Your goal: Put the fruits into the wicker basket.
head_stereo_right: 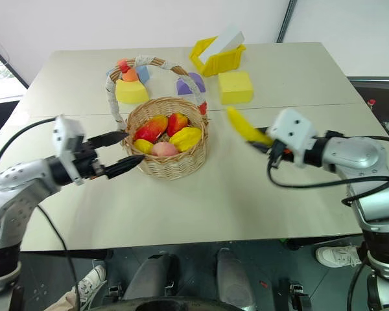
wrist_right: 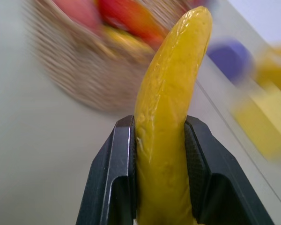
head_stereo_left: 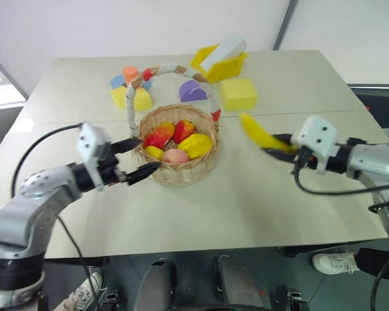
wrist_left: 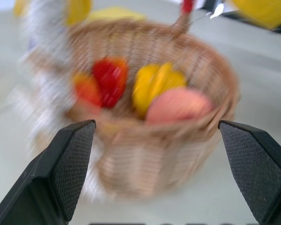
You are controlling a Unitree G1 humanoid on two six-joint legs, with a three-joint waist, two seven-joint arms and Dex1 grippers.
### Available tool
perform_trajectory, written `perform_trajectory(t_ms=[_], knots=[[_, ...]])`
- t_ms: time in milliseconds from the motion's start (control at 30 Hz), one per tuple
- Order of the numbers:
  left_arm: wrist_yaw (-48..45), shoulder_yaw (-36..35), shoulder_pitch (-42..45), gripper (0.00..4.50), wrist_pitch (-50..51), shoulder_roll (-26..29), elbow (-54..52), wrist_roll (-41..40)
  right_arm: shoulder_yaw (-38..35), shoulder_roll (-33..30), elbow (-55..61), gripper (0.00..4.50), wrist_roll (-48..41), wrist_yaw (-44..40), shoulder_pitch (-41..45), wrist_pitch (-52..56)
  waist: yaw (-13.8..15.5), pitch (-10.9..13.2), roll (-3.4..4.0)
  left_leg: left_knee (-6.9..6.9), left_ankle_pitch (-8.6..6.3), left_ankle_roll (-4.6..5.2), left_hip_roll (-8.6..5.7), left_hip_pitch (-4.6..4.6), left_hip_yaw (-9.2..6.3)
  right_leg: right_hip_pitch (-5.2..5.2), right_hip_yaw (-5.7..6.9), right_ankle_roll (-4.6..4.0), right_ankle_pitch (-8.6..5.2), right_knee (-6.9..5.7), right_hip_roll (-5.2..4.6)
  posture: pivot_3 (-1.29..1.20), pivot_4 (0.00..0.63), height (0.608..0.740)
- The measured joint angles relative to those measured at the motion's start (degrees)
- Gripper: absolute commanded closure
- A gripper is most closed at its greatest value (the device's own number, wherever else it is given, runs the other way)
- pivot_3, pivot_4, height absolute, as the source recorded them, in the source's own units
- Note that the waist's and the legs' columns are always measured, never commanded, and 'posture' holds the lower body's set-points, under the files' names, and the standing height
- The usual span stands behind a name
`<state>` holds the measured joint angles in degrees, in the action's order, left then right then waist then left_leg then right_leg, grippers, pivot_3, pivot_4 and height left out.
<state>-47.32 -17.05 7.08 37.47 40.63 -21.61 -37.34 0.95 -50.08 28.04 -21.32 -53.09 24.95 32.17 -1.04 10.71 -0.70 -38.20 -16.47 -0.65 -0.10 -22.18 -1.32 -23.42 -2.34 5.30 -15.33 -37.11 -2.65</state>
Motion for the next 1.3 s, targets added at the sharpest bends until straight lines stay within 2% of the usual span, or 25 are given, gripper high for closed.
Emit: perform_trajectory(t_ms=[200, 400, 467, 500, 633, 767, 867, 1033, 1067, 1200, 1300], knots=[[1.02, -0.14, 0.61, 0.0, -0.93, -0.31, -1.13, -0.27, 13.82, 11.5, -3.58, 3.72, 3.24, 2.98, 13.82, 4.99, 0.37, -0.01, -0.08, -0.01, 0.01, -0.04, -0.13, -0.26, -0.14, -0.18, 0.06, -0.01, 0.01, 0.01, -0.17, 0.0, 0.15, 0.74], [1.5, -0.99, -1.15, 0.0, -1.52, -0.7, -5.07, -2.01, 19.13, 21.17, -14.91, 3.72, 8.37, 8.14, 23.04, 8.81, -0.08, -0.01, -0.08, 0.11, 0.05, -0.11, -0.14, -0.48, -0.03, -0.61, -0.02, -0.02, 0.02, -0.09, -0.24, 0.0, 0.15, 0.74], [1.58, -1.24, -1.72, 0.0, -1.64, -0.69, -5.8, -2.36, 19.53, 23.09, -18.24, 2.71, 9.95, 9.16, 25.22, 8.77, -0.02, -0.01, -0.08, 0.14, 0.07, -0.14, -0.13, -0.49, -0.03, -0.64, -0.01, -0.03, 0.02, -0.12, -0.23, 0.0, 0.15, 0.74], [1.66, -1.31, -1.8, 0.0, -1.7, -0.69, -5.8, -2.47, 19.63, 23.28, -18.97, 2.43, 10.37, 9.28, 25.46, 8.69, 0.05, -0.01, -0.07, 0.14, 0.07, -0.15, -0.14, -0.5, -0.03, -0.64, 0.0, -0.03, 0.03, -0.12, -0.23, 0.0, 0.15, 0.74], [2.59, -1.59, -1.88, 0.0, -1.74, -0.75, -5.84, -2.73, 19.91, 24.91, -20.52, 0.54, 11.73, 10.0, 25.69, 8.26, 0.1, -0.01, -0.07, 0.14, 0.07, -0.14, -0.15, -0.54, -0.03, -0.67, 0.01, -0.04, 0.04, -0.13, -0.25, 0.0, 0.15, 0.74], [3.83, -0.99, -1.61, 0.0, -1.7, -1.99, -6.45, -3.47, 17.04, 22.6, -14.44, 0.54, 10.25, 8.61, 24.45, 8.7, 0.31, -0.01, -0.07, 0.11, 0.07, -0.14, -0.16, -0.87, -0.09, -0.95, 0.05, -0.04, 0.05, -0.13, -0.25, 0.0, 0.15, 0.74], [4.31, 0.62, -1.57, 0.0, -1.68, -2.7, -6.76, -3.98, 11.17, 16.85, -5.98, 0.54, 6.82, 5.69, 18.78, 8.65, 0.5, -0.03, -0.1, 0.07, 0.06, -0.13, -0.19, -1.07, -0.16, -1.04, 0.12, -0.03, 0.05, -0.08, -0.29, 0.0, 0.15, 0.74], [4.65, 1.42, -0.13, 0.0, -1.72, -3.47, -6.68, -4.95, 0.77, 13.4, -0.6, 0.54, -0.04, 4.94, 7.28, 11.88, 0.07, -0.04, -0.11, 0.05, 0.06, -0.12, -0.17, -1.02, -0.1, -1.04, 0.07, -0.03, 0.05, -0.12, -0.25, 0.0, 0.15, 0.74], [4.64, 1.86, 0.04, 0.0, -1.72, -3.5, -6.67, -4.97, -0.02, 13.56, -0.69, 0.54, -0.32, 5.81, 6.46, 12.64, -0.17, -0.04, -0.1, 0.04, 0.07, -0.13, -0.16, -0.97, -0.06, -1.04, 0.01, -0.03, 0.06, -0.18, -0.22, 0.0, 0.15, 0.74], [4.47, 3.27, 2.03, 0.0, -1.76, -4.06, -6.43, -5.19, -0.08, 21.58, -3.63, 0.54, -0.11, 13.59, 7.05, 13.43, -0.53, -0.04, -0.1, 0.06, 0.16, -0.25, -0.01, -0.72, -0.05, -1.01, -0.06, -0.11, 0.08, -0.44, 0.06, 0.0, 0.15, 0.74], [4.51, 3.6, 2.56, 0.0, -1.8, -4.66, -6.13, -5.2, 0.19, 27.41, -10.05, 0.54, 1.83, 19.96, 9.01, 12.64, -0.51, -0.05, -0.09, 0.05, 0.19, -0.31, -0.03, -0.69, -0.04, -1.0, -0.05, -0.12, 0.08, -0.5, 0.08, 0.0, 0.15, 0.74]])
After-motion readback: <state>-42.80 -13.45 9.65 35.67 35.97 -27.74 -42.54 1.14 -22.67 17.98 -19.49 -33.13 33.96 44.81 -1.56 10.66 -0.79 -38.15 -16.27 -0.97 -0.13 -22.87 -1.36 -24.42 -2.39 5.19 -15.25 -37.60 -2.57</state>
